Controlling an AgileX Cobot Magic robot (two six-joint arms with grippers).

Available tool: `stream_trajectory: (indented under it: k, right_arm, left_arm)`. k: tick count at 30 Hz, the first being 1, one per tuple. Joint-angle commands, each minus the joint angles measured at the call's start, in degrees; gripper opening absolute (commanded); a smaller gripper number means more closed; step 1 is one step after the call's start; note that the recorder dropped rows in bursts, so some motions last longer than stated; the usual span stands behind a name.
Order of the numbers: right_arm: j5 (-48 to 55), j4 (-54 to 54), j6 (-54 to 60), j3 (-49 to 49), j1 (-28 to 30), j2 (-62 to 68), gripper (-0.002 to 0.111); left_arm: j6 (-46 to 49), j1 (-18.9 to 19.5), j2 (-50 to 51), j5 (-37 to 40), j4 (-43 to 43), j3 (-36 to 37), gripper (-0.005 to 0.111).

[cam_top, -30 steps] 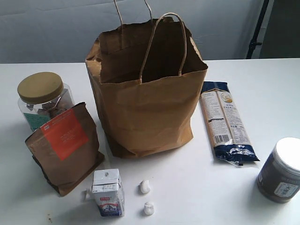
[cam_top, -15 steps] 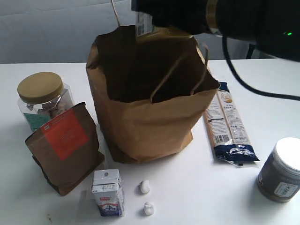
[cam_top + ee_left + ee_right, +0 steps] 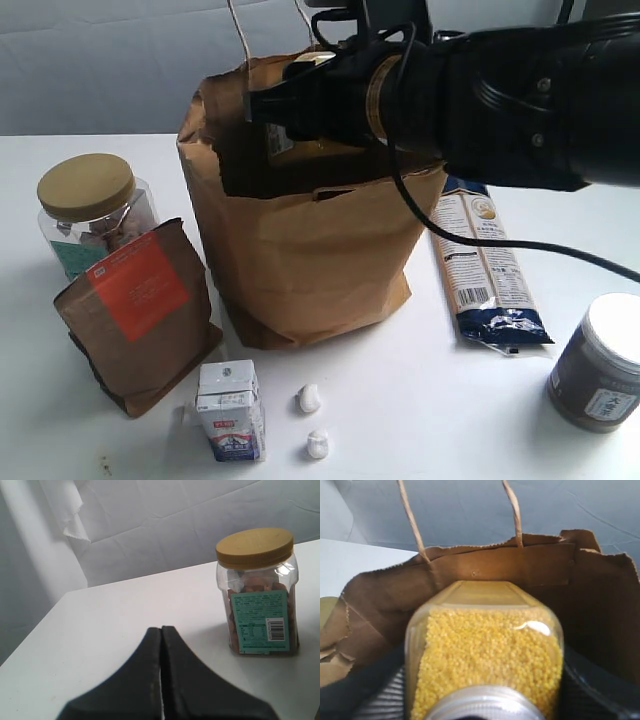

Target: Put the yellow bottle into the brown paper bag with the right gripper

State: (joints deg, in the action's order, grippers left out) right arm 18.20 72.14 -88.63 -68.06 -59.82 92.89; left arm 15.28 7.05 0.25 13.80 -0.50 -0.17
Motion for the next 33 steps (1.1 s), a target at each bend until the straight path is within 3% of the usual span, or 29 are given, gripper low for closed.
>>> stream_trajectory:
  k: [1, 8, 11, 26, 30, 33]
  right_arm:
    - [-1.5, 1.7, 0.2, -1.2, 0.4, -0.5, 0.003]
    - [-3.7, 1.7, 0.2, -1.2, 0.4, -0.5, 0.051]
    - [-3.7, 1.7, 0.2, -1.2, 0.4, -0.5, 0.06]
    - [-4.1, 1.7, 0.2, -1.3, 0.4, -1.1, 0.059]
    - [-6.2, 2.4, 0.2, -1.3, 0.4, -3.4, 0.052]
    - [-7.7, 2.4, 0.2, -1.3, 0.4, -6.1, 0.04]
  left_arm:
    - [-0.1, -0.3, -0.2, -0.5, 0.0, 0.2, 0.0]
    - [-0.1, -0.3, -0.2, -0.5, 0.0, 0.2, 0.0]
    - [-0.1, -0.3, -0.2, -0.5, 0.0, 0.2, 0.0]
    - [-0.1, -0.3, -0.2, -0.5, 0.0, 0.2, 0.0]
    - [-0.1, -0.3, -0.2, -0.5, 0.0, 0.2, 0.0]
    - [-0.1, -0.3, -0.2, -0.5, 0.0, 0.2, 0.0]
